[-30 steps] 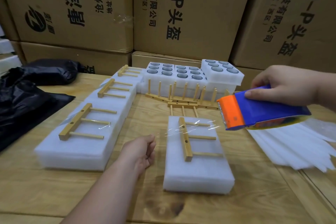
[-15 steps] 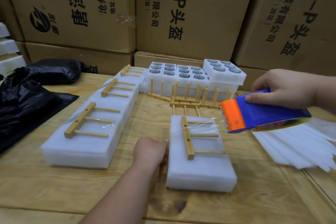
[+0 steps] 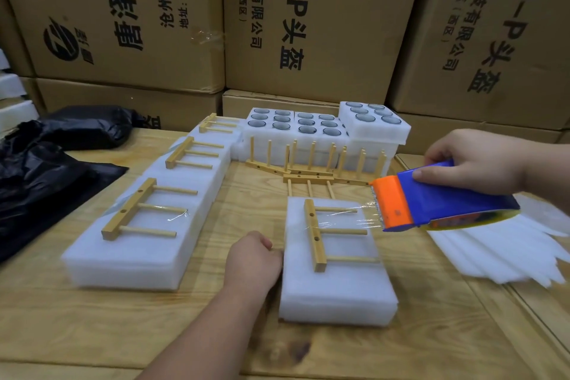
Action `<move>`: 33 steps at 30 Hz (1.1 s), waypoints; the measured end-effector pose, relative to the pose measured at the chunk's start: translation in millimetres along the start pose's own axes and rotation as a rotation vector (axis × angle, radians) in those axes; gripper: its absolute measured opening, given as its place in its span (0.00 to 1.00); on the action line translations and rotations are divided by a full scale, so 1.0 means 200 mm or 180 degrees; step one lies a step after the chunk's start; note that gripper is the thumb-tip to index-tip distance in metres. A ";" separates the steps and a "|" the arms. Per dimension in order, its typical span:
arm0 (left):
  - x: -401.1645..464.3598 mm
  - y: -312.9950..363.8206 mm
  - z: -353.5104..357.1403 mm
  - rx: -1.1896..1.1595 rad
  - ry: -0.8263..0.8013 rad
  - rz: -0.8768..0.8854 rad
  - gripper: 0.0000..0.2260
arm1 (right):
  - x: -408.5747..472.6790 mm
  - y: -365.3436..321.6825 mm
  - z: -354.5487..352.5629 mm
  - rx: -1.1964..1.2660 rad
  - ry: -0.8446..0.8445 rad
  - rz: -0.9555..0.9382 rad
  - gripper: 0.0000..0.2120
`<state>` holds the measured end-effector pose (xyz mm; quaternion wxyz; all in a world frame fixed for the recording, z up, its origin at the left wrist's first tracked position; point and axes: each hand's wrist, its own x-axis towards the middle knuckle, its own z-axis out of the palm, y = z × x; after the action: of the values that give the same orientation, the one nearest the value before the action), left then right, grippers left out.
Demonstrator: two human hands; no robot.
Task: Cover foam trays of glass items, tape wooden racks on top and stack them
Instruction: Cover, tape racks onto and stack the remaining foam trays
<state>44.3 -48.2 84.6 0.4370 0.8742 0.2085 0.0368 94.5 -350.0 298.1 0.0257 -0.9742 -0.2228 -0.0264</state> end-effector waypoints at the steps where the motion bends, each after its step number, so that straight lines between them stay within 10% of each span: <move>1: 0.01 0.01 -0.01 -0.0173 -0.0049 -0.0058 0.05 | 0.00 0.00 0.00 -0.0010 -0.0011 0.0017 0.21; 6: -0.01 0.12 -0.06 -0.2038 -0.0507 -0.0313 0.23 | 0.00 0.01 0.02 -0.0001 -0.0040 0.0040 0.21; 10: -0.06 0.17 -0.07 -0.2842 -0.1563 -0.0667 0.14 | -0.01 0.02 0.04 0.0088 -0.0063 0.0051 0.21; 17: -0.09 0.17 -0.12 -0.2027 -0.1643 -0.0210 0.21 | -0.01 0.03 0.05 0.0125 -0.0060 0.0044 0.21; 22: -0.10 0.36 -0.08 0.0146 -0.1197 0.1479 0.51 | 0.01 0.05 0.05 0.0152 -0.0065 0.0077 0.20; 33: -0.05 0.49 0.12 0.2336 -0.1354 0.1891 0.53 | 0.01 0.16 0.19 0.0345 -0.0401 0.0410 0.23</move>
<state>73.9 -121.3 147.1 0.1050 0.9796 -0.1429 -0.0949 111.1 -375.1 258.5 0.0659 -0.9834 -0.1620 0.0487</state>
